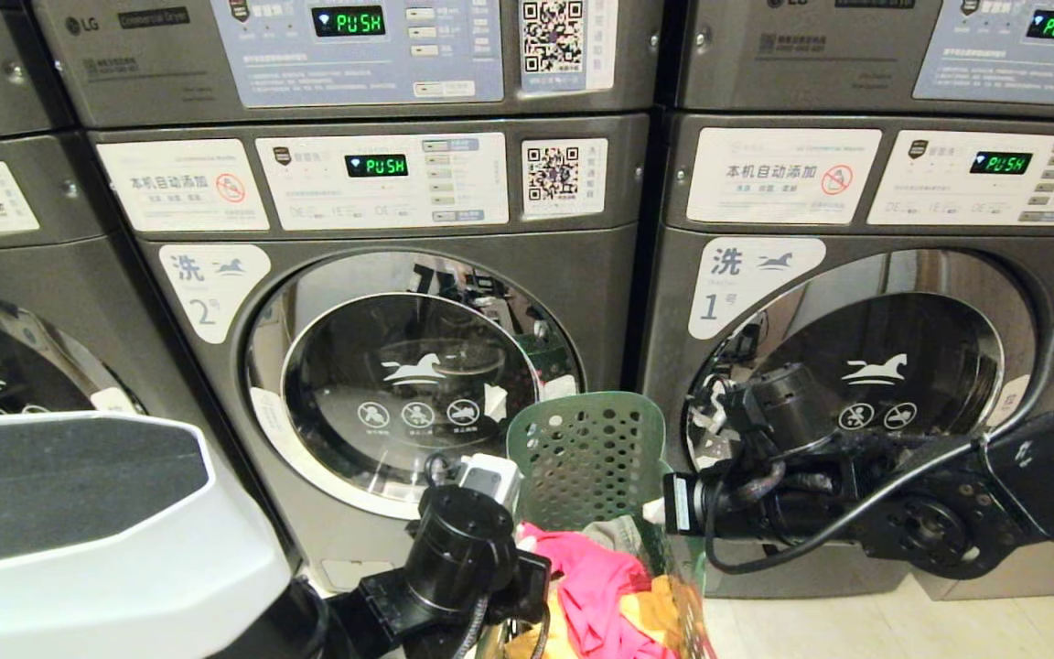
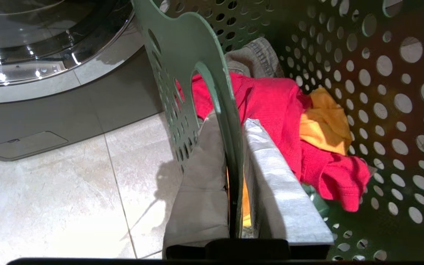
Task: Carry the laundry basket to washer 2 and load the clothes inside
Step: Pick up the clothes basket and put it beside the washing machine
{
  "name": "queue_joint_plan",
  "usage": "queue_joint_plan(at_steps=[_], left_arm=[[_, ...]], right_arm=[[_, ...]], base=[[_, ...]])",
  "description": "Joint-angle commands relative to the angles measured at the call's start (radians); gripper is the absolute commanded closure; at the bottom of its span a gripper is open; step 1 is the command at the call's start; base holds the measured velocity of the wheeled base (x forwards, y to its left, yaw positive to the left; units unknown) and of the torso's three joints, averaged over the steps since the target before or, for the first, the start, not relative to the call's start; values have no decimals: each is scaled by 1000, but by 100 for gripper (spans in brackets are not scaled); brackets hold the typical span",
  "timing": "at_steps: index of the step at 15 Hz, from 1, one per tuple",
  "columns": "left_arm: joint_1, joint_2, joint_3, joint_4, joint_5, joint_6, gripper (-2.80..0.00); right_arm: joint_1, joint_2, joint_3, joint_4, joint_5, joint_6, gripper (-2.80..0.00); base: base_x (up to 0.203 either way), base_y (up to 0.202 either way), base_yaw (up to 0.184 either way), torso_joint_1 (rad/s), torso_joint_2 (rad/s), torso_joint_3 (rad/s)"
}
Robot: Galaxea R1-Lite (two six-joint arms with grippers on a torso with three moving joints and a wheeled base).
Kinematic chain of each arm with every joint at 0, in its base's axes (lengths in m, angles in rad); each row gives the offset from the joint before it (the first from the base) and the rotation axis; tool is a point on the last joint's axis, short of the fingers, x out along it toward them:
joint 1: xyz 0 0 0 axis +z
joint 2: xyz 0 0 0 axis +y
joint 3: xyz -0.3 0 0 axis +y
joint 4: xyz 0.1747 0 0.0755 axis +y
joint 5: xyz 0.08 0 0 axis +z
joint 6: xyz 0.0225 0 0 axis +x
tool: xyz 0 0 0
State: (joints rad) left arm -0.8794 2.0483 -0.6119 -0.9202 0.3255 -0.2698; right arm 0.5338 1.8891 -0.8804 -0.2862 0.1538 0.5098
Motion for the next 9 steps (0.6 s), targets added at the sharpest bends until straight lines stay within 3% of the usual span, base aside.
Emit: queue_joint_plan(at_steps=[1,9], left_arm=[[0,6,0,-6,3,-2,0],[0,23,0,-8,3,0,0]], right_arm=[[0,2,1,-4,1,3,0],[0,10,0,-4,1,3,0]], base=[[0,0,0,0,0,0],[0,0,0,0,0,0]])
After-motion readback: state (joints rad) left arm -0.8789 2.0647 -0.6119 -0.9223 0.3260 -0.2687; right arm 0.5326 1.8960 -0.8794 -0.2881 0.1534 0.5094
